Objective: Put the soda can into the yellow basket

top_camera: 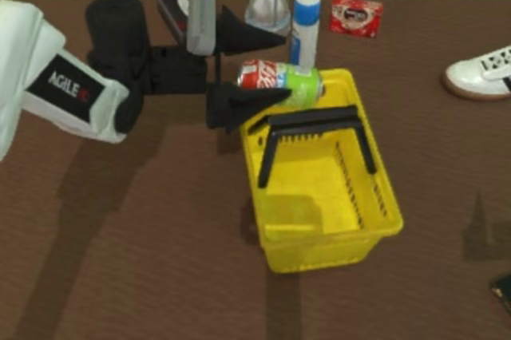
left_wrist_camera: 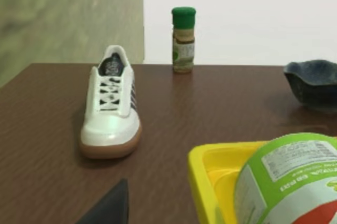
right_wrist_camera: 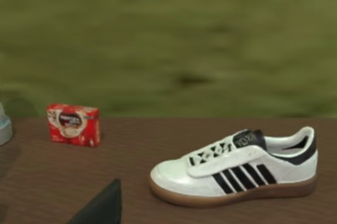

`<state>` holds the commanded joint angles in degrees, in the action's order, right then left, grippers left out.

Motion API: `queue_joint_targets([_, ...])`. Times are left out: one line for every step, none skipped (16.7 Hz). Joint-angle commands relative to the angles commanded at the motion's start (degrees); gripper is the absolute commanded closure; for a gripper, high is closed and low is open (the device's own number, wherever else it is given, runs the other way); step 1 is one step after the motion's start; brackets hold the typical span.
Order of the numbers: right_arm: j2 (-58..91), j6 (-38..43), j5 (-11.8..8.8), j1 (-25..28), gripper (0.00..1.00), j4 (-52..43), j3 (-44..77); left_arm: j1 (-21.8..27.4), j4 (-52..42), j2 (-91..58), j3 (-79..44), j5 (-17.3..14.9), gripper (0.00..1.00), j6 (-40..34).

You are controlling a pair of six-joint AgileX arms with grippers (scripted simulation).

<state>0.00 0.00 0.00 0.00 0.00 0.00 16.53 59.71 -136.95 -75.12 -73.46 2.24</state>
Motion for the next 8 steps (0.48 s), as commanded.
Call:
queue_joint_targets([0.0, 0.0, 0.0, 0.0, 0.00, 0.0, 0.0, 0.2, -0.1, 0.2, -0.1, 0.1, 0.00, 0.0])
queue_joint_targets([0.0, 0.0, 0.0, 0.0, 0.00, 0.0, 0.0, 0.2, -0.1, 0.2, -0.1, 0.1, 0.00, 0.0])
queue_joint_targets([0.6, -0.4, -0.1, 0.3, 0.00, -0.5, 0.6, 0.0, -0.3, 0.7, 0.1, 0.5, 0.00, -0.1])
queue_joint_targets([1.7, -1.1, -0.2, 0.9, 0.00, -1.5, 1.6, -0.3, -0.9, 1.9, 0.6, 1.3, 0.00, -0.4])
queue_joint_targets([3.4, -2.2, -0.4, 1.7, 0.00, -3.0, 3.3, -0.7, -1.6, 3.6, 1.2, 2.5, 0.00, -0.9])
queue_joint_targets([5.6, -3.5, -0.5, 2.6, 0.00, -4.8, 5.5, -1.3, -2.6, 6.0, 2.1, 4.0, 0.00, -1.5])
queue_joint_targets([8.5, -5.2, -0.7, 3.8, 0.00, -7.1, 8.3, -1.9, -3.8, 9.0, 3.2, 5.8, 0.00, -2.1])
queue_joint_targets([12.0, -7.1, -0.8, 5.1, 0.00, -9.8, 11.8, -2.6, -5.3, 12.5, 4.5, 7.9, 0.00, -2.8])
